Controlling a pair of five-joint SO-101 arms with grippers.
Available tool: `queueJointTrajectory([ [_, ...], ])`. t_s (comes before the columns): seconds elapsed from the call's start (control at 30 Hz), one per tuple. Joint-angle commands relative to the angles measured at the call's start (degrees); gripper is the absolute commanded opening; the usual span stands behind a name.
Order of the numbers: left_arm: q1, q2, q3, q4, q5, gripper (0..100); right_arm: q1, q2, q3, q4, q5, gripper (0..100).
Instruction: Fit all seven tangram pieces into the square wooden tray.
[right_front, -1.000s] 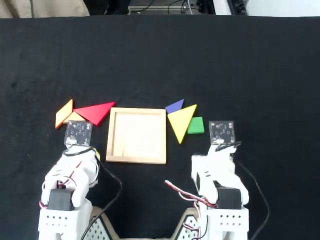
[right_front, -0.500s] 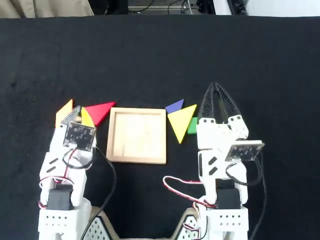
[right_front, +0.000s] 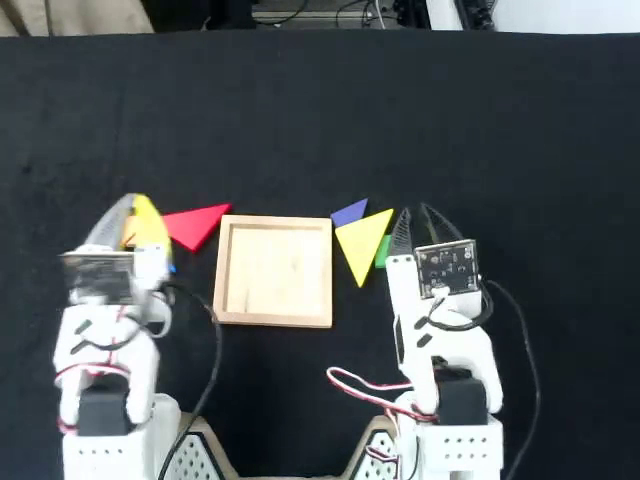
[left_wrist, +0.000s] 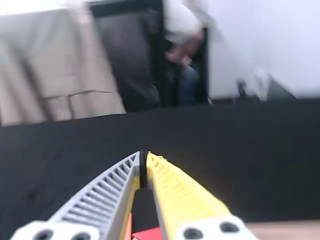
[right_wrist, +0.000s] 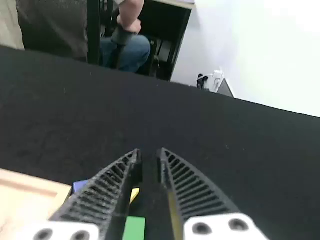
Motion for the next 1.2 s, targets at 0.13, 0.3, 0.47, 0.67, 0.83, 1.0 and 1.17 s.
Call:
queueJointTrajectory([
  [0.13, 3.38, 6.95, -14.73, 14.15, -0.88, 4, -3.52, -2.77, -13.76, 11.78, 0.88, 9.2],
  [0.3, 3.56, 22.51, -22.64, 14.42, -2.29, 4, -3.6, -2.68, -18.68, 14.86, 0.88, 9.2],
  [0.47, 3.38, 43.25, -35.21, 16.62, -2.2, 4, -3.6, -0.66, -23.25, 14.68, 0.88, 9.2],
  [0.67, 3.47, 63.74, -46.9, 22.24, -1.85, 4, -3.69, 17.71, -32.92, 14.42, 0.79, 9.2],
  [0.83, 3.38, 72.79, -50.07, 22.07, -1.58, 4, -3.69, 40.31, -44.97, 15.82, 0.53, 9.2],
  [1.0, 1.89, 76.48, -49.71, 18.64, 6.59, 4, -3.69, 61.58, -55.16, 23.03, -1.58, 9.3],
  [1.17, -0.57, 78.24, -47.08, 17.58, 7.3, 4, -3.6, 78.64, -60.44, 24.18, -12.57, 9.1],
])
